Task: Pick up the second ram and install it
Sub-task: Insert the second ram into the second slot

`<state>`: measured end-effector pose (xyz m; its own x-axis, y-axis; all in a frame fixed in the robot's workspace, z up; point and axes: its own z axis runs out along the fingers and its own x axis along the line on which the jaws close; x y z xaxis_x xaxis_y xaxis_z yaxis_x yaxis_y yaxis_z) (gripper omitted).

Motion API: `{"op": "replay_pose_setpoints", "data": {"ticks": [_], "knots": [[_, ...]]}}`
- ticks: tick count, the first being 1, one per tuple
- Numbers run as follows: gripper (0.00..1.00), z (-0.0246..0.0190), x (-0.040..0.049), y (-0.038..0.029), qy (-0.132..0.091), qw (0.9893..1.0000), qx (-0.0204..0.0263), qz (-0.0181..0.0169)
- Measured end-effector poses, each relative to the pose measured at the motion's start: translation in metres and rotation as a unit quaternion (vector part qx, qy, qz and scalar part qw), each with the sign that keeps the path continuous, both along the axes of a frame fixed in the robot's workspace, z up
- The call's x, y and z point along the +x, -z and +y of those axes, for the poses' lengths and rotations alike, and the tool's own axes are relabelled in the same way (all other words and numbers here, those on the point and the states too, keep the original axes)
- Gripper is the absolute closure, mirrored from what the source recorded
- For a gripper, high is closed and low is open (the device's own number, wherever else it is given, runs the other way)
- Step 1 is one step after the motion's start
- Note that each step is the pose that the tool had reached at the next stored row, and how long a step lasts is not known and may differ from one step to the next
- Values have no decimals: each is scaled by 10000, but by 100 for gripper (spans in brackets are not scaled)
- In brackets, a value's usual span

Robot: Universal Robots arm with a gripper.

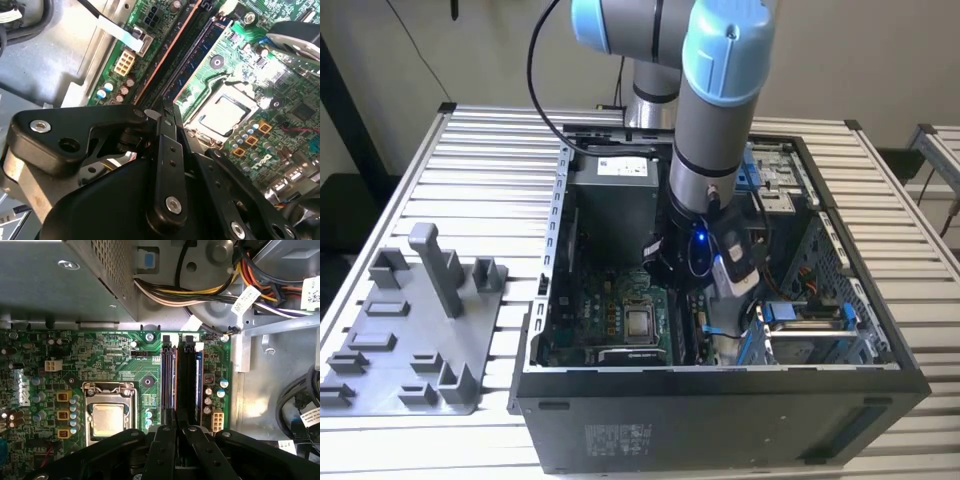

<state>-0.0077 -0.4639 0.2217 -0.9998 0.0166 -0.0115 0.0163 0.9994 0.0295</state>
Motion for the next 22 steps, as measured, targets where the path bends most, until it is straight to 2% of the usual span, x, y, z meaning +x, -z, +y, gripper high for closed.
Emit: {"op": "replay_pose_setpoints", "data": {"ticks": [10,11,12,18,19,22], "knots": [[86,0,0,12,0,10000,0,0],[80,0,0,12,0,10000,0,0],[80,0,0,0,0,10000,0,0],[80,0,0,-272,0,10000,-1,0],[80,0,0,-300,0,10000,-1,0],[80,0,0,-299,0,10000,1,0]]}}
